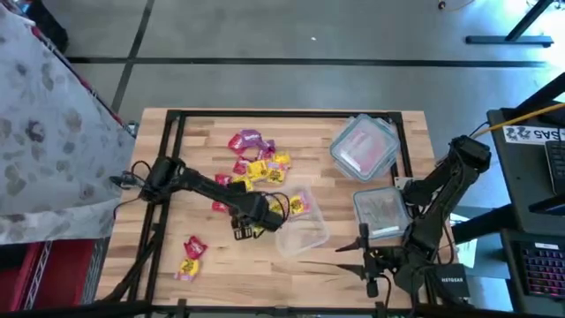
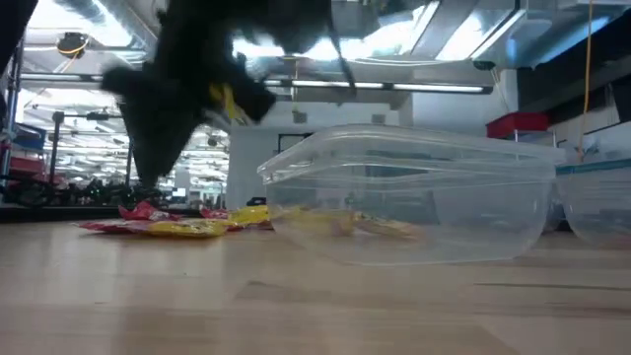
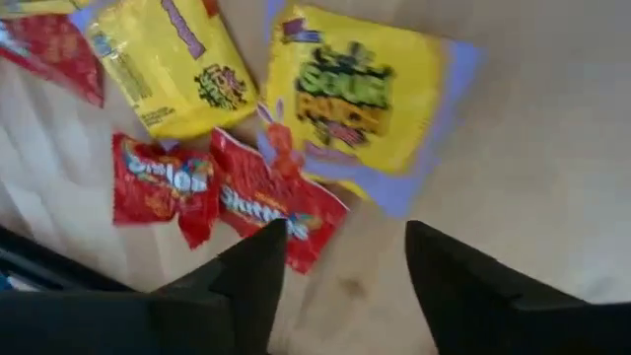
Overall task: Sort candy
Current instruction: Put the yellow candy into the rectangular transparent food container
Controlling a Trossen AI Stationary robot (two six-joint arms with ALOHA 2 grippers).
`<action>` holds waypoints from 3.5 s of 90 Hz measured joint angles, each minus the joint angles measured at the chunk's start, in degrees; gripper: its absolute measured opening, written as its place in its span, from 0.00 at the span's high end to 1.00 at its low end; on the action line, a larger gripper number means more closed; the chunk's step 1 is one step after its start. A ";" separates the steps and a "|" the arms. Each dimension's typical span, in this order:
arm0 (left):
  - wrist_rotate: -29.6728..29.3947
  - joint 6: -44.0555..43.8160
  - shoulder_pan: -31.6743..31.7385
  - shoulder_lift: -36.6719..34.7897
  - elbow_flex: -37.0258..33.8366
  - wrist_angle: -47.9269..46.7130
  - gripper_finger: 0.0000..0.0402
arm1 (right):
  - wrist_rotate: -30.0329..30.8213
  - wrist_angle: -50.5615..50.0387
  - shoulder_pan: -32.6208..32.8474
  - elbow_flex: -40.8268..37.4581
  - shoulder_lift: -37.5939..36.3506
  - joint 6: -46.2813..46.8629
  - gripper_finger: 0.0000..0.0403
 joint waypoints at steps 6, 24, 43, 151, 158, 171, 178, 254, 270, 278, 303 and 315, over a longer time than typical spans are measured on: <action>0.58 2.07 1.14 0.00 -1.79 2.47 0.40 | 0.00 -0.03 0.00 0.00 0.00 -0.27 0.57; 2.40 7.92 3.19 0.00 -6.59 11.54 0.37 | -0.02 -0.02 0.00 0.00 0.00 -0.30 0.57; 6.57 6.58 2.74 -0.37 -9.09 16.58 0.54 | 0.00 -0.04 0.00 0.00 0.00 0.12 0.57; -5.02 7.98 6.42 5.16 21.51 28.94 0.99 | 1.48 0.01 0.00 0.00 0.00 -0.51 0.57; -2.12 8.50 7.56 6.34 21.49 28.22 0.99 | 0.99 0.02 0.00 0.00 0.00 -0.39 0.57; -0.67 9.57 8.44 7.85 21.41 28.42 0.96 | 0.94 -0.02 0.00 0.00 0.02 -0.39 0.57; -1.52 10.15 8.58 8.19 21.49 28.94 0.91 | 0.92 0.07 0.00 0.00 0.02 -0.30 0.57; -8.64 -3.62 5.14 -0.03 21.44 -4.14 0.77 | 0.11 0.11 0.00 -0.02 0.02 -0.02 0.57; -9.20 -4.61 7.85 -1.03 14.84 -6.12 0.75 | 0.07 0.42 0.00 -0.02 0.02 0.09 0.57; -7.34 -3.49 10.84 -1.67 10.65 -2.20 0.70 | 0.00 0.31 0.00 -0.02 0.02 0.07 0.57; 0.49 -1.77 19.24 -1.64 -3.55 7.98 0.50 | -0.46 0.02 0.00 -0.02 0.02 0.07 0.57; 3.06 -1.94 20.38 -1.62 -8.57 14.05 0.51 | -0.46 -0.07 0.00 -0.02 0.02 0.14 0.57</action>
